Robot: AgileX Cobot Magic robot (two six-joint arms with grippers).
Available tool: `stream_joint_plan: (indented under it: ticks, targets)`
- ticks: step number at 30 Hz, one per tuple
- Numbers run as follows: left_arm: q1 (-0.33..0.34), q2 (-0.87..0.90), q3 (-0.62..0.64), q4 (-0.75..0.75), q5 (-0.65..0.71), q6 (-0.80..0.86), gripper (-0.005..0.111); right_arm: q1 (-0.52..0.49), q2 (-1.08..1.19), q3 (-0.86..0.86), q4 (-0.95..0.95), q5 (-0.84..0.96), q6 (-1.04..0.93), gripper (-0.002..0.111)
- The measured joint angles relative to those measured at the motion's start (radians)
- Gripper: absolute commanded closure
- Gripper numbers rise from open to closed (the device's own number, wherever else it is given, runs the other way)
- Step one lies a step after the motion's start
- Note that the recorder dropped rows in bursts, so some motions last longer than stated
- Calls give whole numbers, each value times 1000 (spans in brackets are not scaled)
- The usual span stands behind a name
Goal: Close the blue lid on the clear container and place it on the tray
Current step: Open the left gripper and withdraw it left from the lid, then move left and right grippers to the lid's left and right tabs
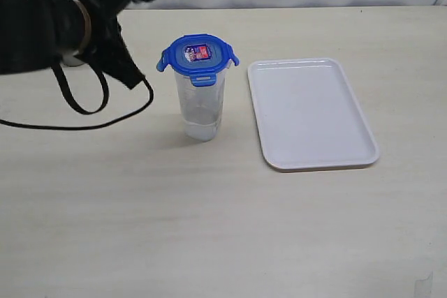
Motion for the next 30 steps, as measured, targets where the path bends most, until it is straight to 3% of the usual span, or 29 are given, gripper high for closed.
stream_joint_plan:
  ticks: [7,13,16,21,30]
  targets:
    - [154,-123,17,0,-465,-103,107,0,0,0,0,0,0,104]
    - [373,-139,138,-27,-1056,-84,107,0,0,0,0,0,0,104]
    - [484,-130,204,-108,-1226,-17,107,0,0,0,0,0,0,104]
    - [613,-77,281,-127,-1351,42,107,0,0,0,0,0,0,104]
    - [635,61,292,34,-1507,136,107,0,0,0,0,0,0,104]
